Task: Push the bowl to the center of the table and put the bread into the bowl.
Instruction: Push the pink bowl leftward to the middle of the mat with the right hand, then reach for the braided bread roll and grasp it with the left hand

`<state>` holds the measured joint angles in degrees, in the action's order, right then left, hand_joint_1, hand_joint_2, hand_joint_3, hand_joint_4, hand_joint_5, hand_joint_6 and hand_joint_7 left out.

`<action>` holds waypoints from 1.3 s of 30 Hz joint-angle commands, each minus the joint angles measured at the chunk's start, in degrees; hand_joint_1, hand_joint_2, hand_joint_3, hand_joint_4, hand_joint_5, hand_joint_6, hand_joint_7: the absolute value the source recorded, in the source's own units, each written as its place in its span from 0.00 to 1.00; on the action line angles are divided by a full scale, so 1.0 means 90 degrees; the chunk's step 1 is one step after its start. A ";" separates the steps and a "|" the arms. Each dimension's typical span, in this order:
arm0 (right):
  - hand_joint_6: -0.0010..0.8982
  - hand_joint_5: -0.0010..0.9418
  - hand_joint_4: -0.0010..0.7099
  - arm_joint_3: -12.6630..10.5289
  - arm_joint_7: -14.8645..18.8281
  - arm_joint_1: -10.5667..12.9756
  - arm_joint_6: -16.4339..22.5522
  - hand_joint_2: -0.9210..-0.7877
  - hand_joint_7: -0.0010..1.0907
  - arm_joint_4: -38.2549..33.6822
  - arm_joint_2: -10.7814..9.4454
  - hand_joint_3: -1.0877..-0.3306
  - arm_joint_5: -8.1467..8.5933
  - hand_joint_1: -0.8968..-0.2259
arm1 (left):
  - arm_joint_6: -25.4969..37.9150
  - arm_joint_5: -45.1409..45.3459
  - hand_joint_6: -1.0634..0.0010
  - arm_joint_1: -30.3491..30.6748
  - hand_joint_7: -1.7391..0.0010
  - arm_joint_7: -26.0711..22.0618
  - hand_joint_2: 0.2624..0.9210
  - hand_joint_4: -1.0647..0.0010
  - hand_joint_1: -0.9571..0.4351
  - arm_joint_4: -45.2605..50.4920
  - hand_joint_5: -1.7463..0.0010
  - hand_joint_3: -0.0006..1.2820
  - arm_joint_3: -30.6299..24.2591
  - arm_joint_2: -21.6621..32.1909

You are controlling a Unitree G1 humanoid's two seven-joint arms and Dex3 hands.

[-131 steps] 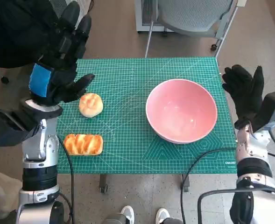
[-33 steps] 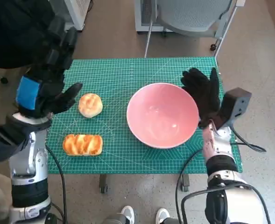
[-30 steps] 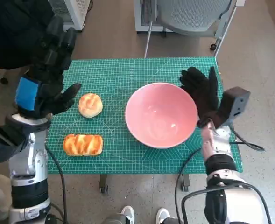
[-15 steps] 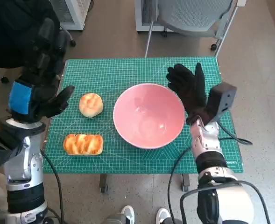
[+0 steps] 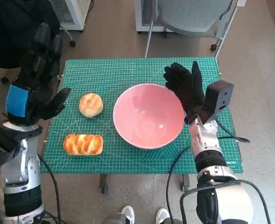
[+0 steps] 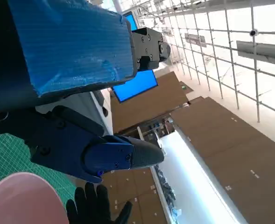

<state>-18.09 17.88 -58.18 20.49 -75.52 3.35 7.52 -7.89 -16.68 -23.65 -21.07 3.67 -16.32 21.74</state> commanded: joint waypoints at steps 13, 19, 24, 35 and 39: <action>0.33 0.00 0.35 -0.0014 0.0803 -0.0304 0.1011 0.00 0.01 0.0403 0.0565 0.32 0.0133 0.32 | -0.0080 0.0071 1.00 -0.0047 0.92 0.0157 1.00 1.00 0.26 0.0054 1.00 0.28 0.0078 -0.0035; 0.32 0.00 0.34 -0.0096 0.1648 -0.0358 0.1874 0.00 0.01 0.0832 0.0657 0.36 0.0497 0.29 | -0.0011 0.0056 1.00 -0.0172 0.91 0.0208 1.00 1.00 0.25 0.0068 1.00 0.29 0.0176 -0.0061; 0.32 0.00 0.33 -0.0074 0.2490 -0.0252 0.2458 0.00 0.01 0.1561 0.0687 0.39 0.0922 0.25 | -0.0013 0.0010 1.00 -0.0317 0.91 0.0190 1.00 1.00 0.26 -0.0022 1.00 0.29 0.0254 -0.0110; 0.30 0.00 0.31 -0.0022 0.3705 -0.0055 0.2705 0.00 0.00 0.2387 0.0849 0.41 0.1684 0.25 | 0.0010 -0.0166 1.00 -0.0579 0.92 0.0020 1.00 1.00 0.28 -0.0156 1.00 0.30 0.0391 -0.0217; 0.28 0.00 0.30 0.0017 0.3704 -0.0013 0.2661 0.00 0.00 0.2434 0.0933 0.41 0.1684 0.26 | -0.0017 -0.0218 1.00 -0.0660 0.93 -0.0065 1.00 1.00 0.28 -0.0212 1.00 0.30 0.0420 -0.0226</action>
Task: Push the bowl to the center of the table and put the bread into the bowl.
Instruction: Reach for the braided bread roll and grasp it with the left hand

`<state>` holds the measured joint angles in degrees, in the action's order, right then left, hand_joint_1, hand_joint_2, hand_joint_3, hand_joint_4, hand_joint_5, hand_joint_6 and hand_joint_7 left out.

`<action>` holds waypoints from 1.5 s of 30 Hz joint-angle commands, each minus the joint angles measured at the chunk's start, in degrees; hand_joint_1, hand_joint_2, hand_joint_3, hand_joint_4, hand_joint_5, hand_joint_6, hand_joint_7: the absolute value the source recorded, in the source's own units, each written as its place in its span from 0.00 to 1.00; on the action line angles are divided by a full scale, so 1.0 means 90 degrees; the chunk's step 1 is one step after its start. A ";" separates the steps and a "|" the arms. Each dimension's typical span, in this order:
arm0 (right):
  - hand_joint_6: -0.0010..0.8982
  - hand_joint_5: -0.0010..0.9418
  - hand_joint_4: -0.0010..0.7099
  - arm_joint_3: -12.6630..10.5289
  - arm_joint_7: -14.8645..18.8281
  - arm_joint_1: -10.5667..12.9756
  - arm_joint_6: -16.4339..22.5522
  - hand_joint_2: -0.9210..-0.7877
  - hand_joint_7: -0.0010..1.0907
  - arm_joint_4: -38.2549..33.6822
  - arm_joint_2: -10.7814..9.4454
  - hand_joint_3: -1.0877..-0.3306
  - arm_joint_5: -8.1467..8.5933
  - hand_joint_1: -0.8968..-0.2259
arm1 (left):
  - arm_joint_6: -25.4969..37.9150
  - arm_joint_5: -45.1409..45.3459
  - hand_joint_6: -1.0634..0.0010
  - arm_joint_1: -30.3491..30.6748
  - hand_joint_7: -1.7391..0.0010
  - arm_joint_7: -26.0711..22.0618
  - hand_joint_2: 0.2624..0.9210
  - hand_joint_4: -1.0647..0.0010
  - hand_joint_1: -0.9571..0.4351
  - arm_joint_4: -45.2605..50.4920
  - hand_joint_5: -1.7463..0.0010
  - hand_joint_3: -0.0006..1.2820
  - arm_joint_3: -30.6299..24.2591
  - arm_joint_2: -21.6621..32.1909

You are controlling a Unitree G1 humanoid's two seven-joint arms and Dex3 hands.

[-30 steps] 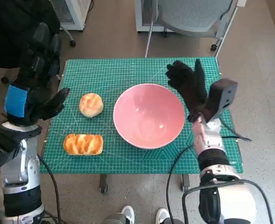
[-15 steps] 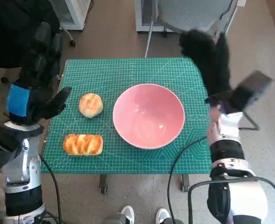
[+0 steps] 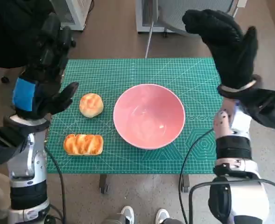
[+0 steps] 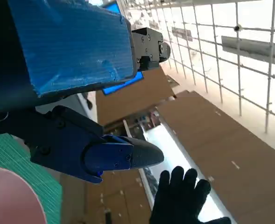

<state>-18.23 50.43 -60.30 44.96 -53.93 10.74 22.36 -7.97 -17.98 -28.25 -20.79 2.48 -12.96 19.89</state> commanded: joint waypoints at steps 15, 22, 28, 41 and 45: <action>0.27 0.00 0.29 0.0214 -0.0361 0.0639 -0.0539 0.00 0.00 0.0732 0.0185 0.40 -0.0003 0.26 | 0.0041 0.0023 1.00 -0.0325 0.93 -0.0328 1.00 1.00 0.27 -0.0068 1.00 0.25 0.0108 0.0188; 0.27 0.00 0.27 0.0230 -0.0409 0.0713 -0.0573 0.00 0.00 0.0924 0.0182 0.40 0.0039 0.26 | 0.3978 0.3191 0.99 0.0152 0.93 -0.1940 0.65 1.00 0.35 0.2998 1.00 0.11 0.1234 0.3627; 0.26 0.00 0.27 0.0180 -0.0344 0.0687 -0.0591 0.00 0.00 0.0953 0.0167 0.41 0.0141 0.26 | 0.4825 0.3570 0.90 0.0679 0.94 -0.2047 0.60 1.00 0.56 0.4187 1.00 0.04 0.1195 0.3704; 0.26 0.00 0.26 0.0164 -0.0352 0.0588 -0.0524 0.00 0.00 0.0810 0.0069 0.42 0.0160 0.23 | 0.5927 0.4163 0.79 0.0927 0.97 -0.2281 0.59 0.96 0.62 0.4842 0.99 0.02 0.1622 0.3995; 0.26 0.00 0.26 0.0178 -0.0351 0.0569 -0.0496 0.00 0.01 0.0762 0.0044 0.43 0.0159 0.23 | 0.6167 0.4218 0.78 0.0951 0.97 -0.2353 0.59 0.95 0.61 0.4900 0.99 0.02 0.1806 0.4069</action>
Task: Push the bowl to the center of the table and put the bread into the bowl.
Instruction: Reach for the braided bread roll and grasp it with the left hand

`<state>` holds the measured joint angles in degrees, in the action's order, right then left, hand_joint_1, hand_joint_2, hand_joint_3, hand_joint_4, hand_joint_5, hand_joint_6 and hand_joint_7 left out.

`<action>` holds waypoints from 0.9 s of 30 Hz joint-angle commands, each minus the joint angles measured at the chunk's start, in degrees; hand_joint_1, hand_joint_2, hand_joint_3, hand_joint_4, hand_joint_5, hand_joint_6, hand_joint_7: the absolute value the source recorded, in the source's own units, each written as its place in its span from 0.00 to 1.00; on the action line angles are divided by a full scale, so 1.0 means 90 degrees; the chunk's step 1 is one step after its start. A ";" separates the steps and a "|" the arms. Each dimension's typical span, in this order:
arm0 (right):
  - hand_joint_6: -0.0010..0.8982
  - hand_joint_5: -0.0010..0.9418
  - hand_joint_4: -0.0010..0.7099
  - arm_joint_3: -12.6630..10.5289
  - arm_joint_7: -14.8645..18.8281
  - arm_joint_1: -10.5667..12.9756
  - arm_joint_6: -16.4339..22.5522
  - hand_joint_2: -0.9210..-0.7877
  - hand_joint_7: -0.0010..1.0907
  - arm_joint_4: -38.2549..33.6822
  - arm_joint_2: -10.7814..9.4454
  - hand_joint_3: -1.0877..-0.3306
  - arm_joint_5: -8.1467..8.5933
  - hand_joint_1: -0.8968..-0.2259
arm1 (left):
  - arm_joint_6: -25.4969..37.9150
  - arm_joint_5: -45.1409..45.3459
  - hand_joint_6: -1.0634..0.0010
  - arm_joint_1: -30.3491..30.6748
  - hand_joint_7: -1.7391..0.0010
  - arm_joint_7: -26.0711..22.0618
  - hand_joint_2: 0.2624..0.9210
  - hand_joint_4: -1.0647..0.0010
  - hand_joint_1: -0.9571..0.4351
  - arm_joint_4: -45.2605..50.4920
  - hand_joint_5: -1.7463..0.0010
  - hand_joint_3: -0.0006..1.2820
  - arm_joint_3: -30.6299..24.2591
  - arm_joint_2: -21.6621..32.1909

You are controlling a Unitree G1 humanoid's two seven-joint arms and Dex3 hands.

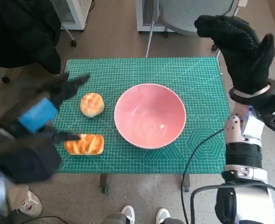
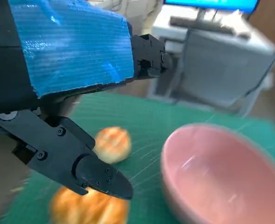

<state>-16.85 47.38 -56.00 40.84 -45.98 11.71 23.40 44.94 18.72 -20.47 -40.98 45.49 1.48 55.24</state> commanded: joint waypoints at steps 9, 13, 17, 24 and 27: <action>0.27 0.00 0.26 0.0029 0.0054 0.0036 -0.0020 0.00 0.01 -0.0266 -0.0076 0.44 0.0068 0.23 | 0.0600 0.0264 0.77 0.0165 0.98 -0.0139 0.60 0.94 0.60 0.0070 1.00 0.01 0.0562 0.0184; 0.27 0.00 0.26 0.0040 0.0087 0.0030 -0.0022 0.00 0.01 -0.0296 -0.0068 0.44 0.0089 0.23 | 0.0589 0.0309 0.77 0.0222 0.98 -0.0102 0.60 0.94 0.59 -0.0026 1.00 0.01 0.0666 0.0158; 0.27 0.00 0.26 0.0044 0.0115 0.0037 -0.0042 0.00 0.01 -0.0316 -0.0075 0.44 0.0115 0.23 | 0.0550 0.0393 0.76 0.0307 0.99 -0.0015 0.62 0.93 0.60 -0.0179 1.00 0.01 0.0798 0.0115; 0.27 0.00 0.27 0.0044 0.0158 0.0060 -0.0131 0.00 0.01 -0.0299 -0.0074 0.44 0.0170 0.24 | 0.0461 0.0572 0.75 0.0414 0.99 0.0114 0.63 0.91 0.61 -0.0510 0.99 0.01 0.1020 0.0016; 0.27 0.00 0.27 0.0041 0.0157 0.0061 -0.0156 0.00 0.01 -0.0306 -0.0064 0.43 0.0166 0.24 | 0.0449 0.0639 0.74 0.0422 0.99 0.0170 0.63 0.90 0.61 -0.0666 0.99 0.01 0.1121 -0.0024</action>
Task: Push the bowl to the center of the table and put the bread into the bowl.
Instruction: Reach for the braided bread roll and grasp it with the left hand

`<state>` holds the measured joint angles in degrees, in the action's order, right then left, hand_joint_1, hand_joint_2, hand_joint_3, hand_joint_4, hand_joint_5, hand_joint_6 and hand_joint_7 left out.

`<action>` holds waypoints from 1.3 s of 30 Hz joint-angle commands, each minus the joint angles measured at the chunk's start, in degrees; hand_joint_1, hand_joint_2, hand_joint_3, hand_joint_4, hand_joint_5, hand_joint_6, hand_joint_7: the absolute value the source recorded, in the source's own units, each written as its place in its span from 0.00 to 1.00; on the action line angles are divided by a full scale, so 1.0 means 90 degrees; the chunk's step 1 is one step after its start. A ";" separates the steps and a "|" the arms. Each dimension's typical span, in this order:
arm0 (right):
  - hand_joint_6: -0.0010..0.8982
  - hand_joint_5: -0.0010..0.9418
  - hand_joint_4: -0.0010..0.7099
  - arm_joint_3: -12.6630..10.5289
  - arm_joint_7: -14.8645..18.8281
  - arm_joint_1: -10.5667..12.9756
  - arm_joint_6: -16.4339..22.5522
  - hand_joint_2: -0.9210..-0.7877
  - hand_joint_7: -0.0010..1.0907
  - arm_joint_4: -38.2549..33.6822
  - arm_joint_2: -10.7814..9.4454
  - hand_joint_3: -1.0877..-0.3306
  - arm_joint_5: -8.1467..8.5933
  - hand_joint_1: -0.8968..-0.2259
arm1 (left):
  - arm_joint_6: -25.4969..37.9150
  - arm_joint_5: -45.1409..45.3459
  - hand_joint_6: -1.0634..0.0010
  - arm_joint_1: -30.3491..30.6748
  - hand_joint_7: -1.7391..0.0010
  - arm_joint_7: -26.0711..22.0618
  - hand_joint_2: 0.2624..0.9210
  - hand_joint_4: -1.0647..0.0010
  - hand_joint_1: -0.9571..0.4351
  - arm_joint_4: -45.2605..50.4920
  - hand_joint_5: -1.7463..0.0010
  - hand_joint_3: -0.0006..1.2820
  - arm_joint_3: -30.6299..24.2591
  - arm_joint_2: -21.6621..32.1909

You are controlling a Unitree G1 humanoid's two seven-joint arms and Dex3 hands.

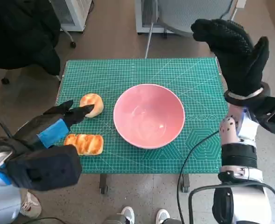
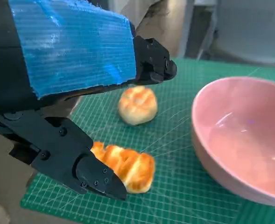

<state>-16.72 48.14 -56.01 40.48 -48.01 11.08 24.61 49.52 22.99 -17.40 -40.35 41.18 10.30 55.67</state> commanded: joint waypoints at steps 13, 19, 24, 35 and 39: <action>0.27 0.00 0.27 0.0016 0.0043 0.0092 -0.0155 0.00 0.01 0.0004 0.0026 0.44 0.0022 0.24 | -0.0110 0.0599 0.73 -0.0024 0.99 0.0227 0.66 0.89 0.61 -0.0948 1.00 0.01 0.0694 -0.0348; 0.27 0.00 0.27 0.0005 0.0055 0.0103 -0.0150 0.00 0.01 0.0000 0.0022 0.44 0.0034 0.24 | -0.0165 0.0801 0.73 -0.0027 1.00 0.0284 0.66 0.89 0.62 -0.1304 1.00 0.01 0.0906 -0.0514; 0.27 0.00 0.27 0.0003 0.0061 0.0121 -0.0157 0.00 0.01 0.0032 0.0011 0.44 0.0049 0.24 | -0.0232 0.0980 0.73 0.0008 1.00 0.0378 0.67 0.89 0.65 -0.1594 1.00 0.01 0.1006 -0.0661; 0.27 0.00 0.27 -0.0002 0.0069 0.0109 -0.0151 0.00 0.01 0.0061 0.0020 0.44 0.0053 0.24 | -0.0375 0.1403 0.72 0.0108 1.00 0.0426 0.68 0.88 0.79 -0.1726 1.00 0.01 0.1090 -0.0804; 0.27 0.00 0.27 -0.0006 0.0088 0.0110 -0.0133 0.00 0.01 0.0047 0.0018 0.44 0.0060 0.24 | -0.0517 0.1480 0.72 0.0162 1.00 0.0400 0.69 0.88 0.81 -0.1742 1.00 0.01 0.1079 -0.0813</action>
<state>-16.80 48.30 -55.99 39.61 -47.23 11.10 24.67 45.93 35.41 -17.08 -36.62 25.78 19.74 48.66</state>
